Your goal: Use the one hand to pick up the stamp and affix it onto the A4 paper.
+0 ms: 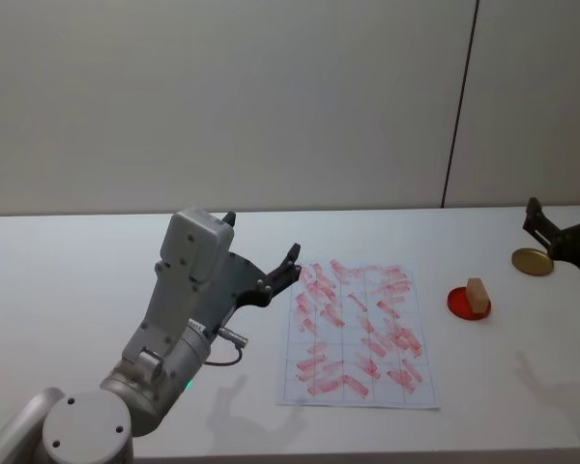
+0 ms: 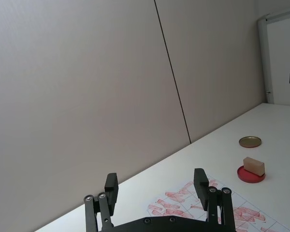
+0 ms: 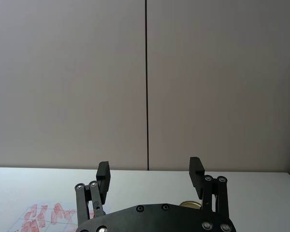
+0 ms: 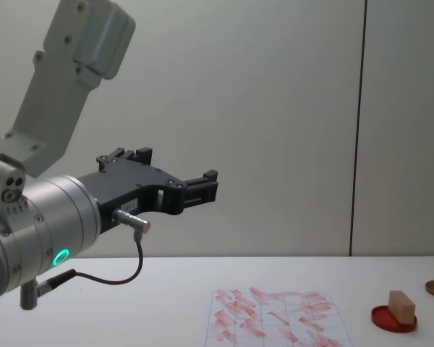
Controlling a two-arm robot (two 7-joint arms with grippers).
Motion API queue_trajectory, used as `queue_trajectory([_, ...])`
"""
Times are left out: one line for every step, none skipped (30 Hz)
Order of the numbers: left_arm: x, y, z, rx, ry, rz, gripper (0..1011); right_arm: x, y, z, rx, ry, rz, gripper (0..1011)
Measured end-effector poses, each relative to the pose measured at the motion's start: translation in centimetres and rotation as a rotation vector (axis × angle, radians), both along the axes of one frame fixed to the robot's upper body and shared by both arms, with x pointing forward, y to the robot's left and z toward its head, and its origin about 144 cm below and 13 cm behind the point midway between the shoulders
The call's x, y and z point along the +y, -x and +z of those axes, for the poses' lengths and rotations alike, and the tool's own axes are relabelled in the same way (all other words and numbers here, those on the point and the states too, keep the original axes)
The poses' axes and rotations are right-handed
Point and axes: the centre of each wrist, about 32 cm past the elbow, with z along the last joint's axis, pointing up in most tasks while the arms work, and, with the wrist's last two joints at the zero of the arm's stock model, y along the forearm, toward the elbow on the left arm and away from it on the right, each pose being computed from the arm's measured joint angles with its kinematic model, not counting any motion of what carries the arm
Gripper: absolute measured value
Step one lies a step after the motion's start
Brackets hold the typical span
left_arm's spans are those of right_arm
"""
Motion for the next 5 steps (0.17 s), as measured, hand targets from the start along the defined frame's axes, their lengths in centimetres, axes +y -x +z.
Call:
queue_trajectory([0.00,0.00,0.00,0.000,0.000,0.000,993,-0.02,0.12,0.06,-0.003,0.000,0.000,1003])
queue_trajectory([0.00,0.00,0.00,0.000,0.000,0.000,993,-0.03,0.18,0.08,-0.005,0.001,0.001,1003])
queue_trajectory([0.00,0.00,0.00,0.000,0.000,0.000,993,-0.04,0.24,0.10,-0.006,0.001,0.001,1003])
queue_trajectory([0.00,0.00,0.00,0.000,0.000,0.000,993,-0.05,0.28,0.12,-0.007,0.001,0.001,1003])
queue_trajectory([0.00,0.00,0.00,0.000,0.000,0.000,993,-0.06,0.39,0.16,-0.010,0.002,0.002,1002])
